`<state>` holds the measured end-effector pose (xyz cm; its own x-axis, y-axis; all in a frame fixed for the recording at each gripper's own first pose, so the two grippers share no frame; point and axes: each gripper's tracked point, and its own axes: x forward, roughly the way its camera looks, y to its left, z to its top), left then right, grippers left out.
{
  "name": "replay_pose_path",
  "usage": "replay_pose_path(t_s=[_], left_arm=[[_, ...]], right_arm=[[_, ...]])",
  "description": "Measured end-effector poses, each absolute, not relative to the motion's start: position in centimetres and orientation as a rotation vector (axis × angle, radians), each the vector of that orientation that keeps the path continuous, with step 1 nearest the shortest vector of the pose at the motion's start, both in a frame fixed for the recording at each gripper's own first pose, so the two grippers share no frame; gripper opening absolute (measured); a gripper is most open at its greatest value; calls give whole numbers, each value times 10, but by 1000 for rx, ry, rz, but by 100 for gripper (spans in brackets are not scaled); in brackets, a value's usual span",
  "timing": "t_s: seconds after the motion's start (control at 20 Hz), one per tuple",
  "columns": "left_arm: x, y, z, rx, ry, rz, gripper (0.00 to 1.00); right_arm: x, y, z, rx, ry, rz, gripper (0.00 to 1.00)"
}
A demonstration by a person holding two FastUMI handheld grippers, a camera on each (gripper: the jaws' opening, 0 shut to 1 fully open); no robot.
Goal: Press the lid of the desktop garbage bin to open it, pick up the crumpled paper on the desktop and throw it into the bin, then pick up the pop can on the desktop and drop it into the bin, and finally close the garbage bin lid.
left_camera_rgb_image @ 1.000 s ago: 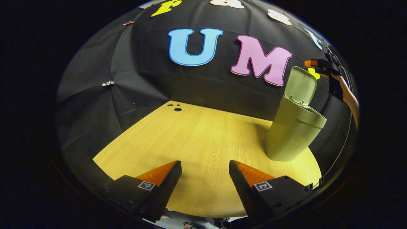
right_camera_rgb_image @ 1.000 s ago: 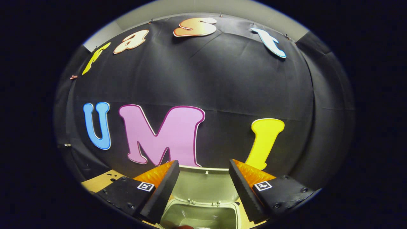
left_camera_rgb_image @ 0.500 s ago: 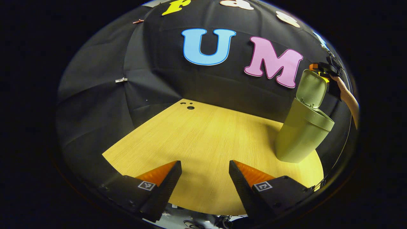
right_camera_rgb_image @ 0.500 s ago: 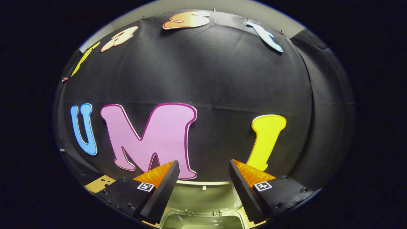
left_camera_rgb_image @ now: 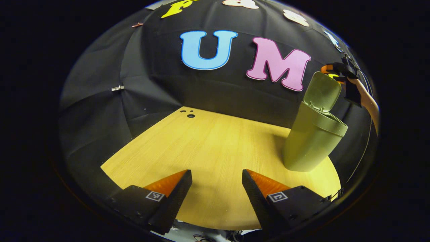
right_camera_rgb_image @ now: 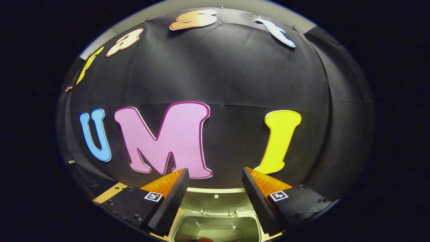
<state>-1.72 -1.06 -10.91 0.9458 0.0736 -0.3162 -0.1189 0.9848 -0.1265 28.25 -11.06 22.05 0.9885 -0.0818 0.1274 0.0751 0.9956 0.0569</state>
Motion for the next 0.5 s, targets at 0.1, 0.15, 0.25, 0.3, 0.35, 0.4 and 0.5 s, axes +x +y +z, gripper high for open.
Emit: replay_pose_path(t_s=[0.1, 0.15, 0.25, 0.3, 0.35, 0.4, 0.5], left_arm=[[-14, -21, -108, -133, 315, 62, 96], [-13, -25, -107, -122, 316, 44, 96], [-13, -31, -103, -91, 309, 11, 96], [-14, -33, -103, -76, 308, -3, 96], [-16, -35, -101, -60, 304, -18, 96], [-18, -37, -100, -49, 301, -28, 96], [-20, -37, -100, -28, 303, -45, 96]], right_arm=[[268, -108, 211, 56, -110, -72, 99], [261, -107, 205, 57, -97, -69, 99], [247, -105, 192, 56, -75, -64, 99], [241, -105, 184, 58, -66, -65, 99], [234, -105, 174, 69, -51, -70, 98], [231, -105, 163, 80, -31, -76, 97], [225, -101, 133, 114, 35, -73, 98]])
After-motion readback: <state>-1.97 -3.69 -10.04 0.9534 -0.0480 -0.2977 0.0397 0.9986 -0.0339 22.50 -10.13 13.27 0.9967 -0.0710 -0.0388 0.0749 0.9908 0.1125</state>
